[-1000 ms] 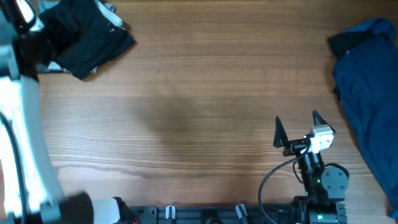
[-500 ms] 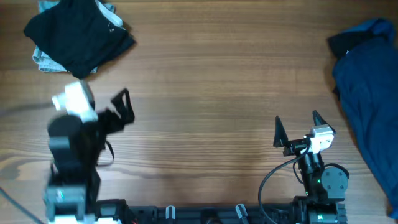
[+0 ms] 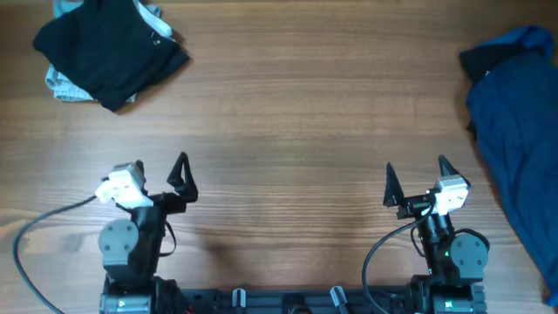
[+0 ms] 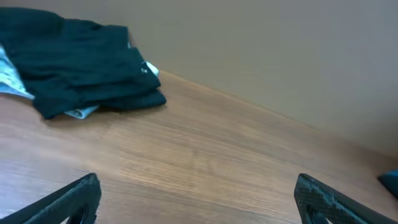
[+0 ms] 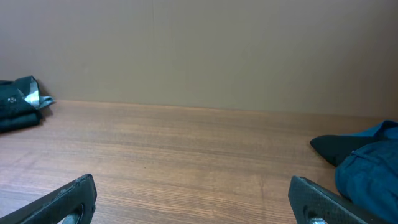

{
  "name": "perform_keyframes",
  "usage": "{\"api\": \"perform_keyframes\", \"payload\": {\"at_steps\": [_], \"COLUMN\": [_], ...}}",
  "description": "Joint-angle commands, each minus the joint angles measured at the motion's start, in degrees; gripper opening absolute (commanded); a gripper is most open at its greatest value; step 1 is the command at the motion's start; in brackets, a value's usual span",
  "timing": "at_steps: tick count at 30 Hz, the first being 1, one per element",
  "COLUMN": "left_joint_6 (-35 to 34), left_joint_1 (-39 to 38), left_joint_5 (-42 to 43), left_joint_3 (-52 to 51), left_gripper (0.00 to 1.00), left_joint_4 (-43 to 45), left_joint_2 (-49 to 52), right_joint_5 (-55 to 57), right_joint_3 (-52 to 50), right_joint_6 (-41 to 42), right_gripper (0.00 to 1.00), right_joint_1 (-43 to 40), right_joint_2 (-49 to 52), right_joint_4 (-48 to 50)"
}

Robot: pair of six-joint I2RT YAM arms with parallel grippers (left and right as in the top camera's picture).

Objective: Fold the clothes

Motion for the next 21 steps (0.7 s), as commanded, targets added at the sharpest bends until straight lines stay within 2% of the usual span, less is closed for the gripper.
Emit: {"api": "perform_keyframes", "payload": {"at_steps": [1,10,16,21], "left_joint_6": [0.3,0.3,0.3,0.3], "left_joint_1": [-0.2,-0.2,-0.2,-0.2], "left_joint_5": [-2.3,-2.2,-2.1,-2.3], "left_joint_3": [-2.6,-6.7,-9.9,-10.2], "left_gripper": [1.0,1.0,1.0,1.0], "left_joint_4": [0.6,2.6,8.8,9.0], "left_joint_2": [-5.1,-13.7,-14.1,-14.1], "right_joint_5": [0.8,0.8,0.8,0.8], "right_joint_3": [-0.1,-0.1,-0.1,-0.1], "right_joint_6": [-1.0,-1.0,-1.0,-1.0], "right_gripper": [1.0,1.0,1.0,1.0], "right_joint_1": [-0.3,-0.3,-0.3,-0.3], "right_joint_2": [-0.6,-0.6,-0.6,-0.6], "right_joint_4": [0.2,0.2,0.2,0.2]}}
